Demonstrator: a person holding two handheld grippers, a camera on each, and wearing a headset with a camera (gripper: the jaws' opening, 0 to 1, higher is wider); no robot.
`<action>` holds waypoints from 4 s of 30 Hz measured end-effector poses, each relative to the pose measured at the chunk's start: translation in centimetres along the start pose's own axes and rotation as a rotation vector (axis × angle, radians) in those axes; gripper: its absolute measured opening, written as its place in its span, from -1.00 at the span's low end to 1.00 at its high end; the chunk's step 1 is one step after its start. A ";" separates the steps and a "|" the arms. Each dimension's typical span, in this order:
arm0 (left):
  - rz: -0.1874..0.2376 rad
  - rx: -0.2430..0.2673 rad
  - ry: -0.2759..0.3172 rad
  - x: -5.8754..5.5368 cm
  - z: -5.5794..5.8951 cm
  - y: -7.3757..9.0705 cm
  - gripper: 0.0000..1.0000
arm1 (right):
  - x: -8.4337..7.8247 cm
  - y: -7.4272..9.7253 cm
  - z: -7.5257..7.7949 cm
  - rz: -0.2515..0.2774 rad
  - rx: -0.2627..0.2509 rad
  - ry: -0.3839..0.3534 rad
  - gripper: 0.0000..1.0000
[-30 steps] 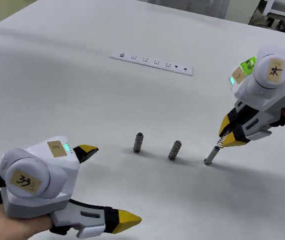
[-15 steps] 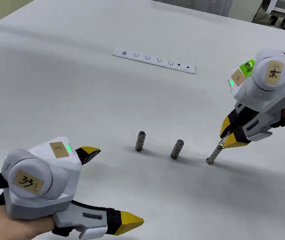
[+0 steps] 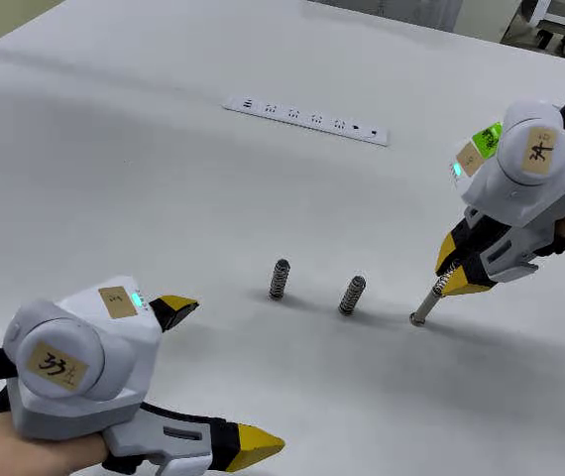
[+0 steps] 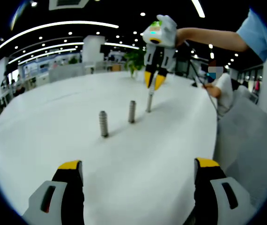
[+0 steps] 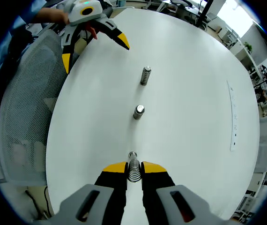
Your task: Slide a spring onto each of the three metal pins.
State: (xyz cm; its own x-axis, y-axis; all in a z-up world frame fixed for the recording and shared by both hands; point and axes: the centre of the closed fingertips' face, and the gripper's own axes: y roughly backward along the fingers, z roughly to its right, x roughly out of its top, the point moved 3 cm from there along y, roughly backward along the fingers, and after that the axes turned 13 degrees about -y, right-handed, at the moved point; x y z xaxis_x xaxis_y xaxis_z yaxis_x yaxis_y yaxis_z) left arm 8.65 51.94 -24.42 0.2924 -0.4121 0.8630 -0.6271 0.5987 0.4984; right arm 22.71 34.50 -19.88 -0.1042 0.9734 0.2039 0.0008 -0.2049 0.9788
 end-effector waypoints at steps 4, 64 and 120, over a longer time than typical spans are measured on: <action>0.000 -0.002 -0.001 0.0 0.0 0.0 1.00 | 0.0 -0.1 0.0 0.001 0.001 -0.002 -0.75; -0.011 -0.023 0.012 -0.5 0.2 -0.1 1.00 | -1.2 -5.9 -0.4 -0.082 0.021 0.027 -0.74; -0.008 -0.006 0.005 -0.1 -0.4 0.4 1.00 | -5.5 -3.2 -8.2 0.517 -0.095 -0.558 0.98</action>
State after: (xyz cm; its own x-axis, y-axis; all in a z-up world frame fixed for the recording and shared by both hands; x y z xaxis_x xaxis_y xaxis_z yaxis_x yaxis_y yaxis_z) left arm 8.66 52.48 -24.23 0.3007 -0.4136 0.8594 -0.6206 0.5994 0.5056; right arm 15.13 28.96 -24.29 0.4040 0.6535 0.6400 -0.1748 -0.6317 0.7553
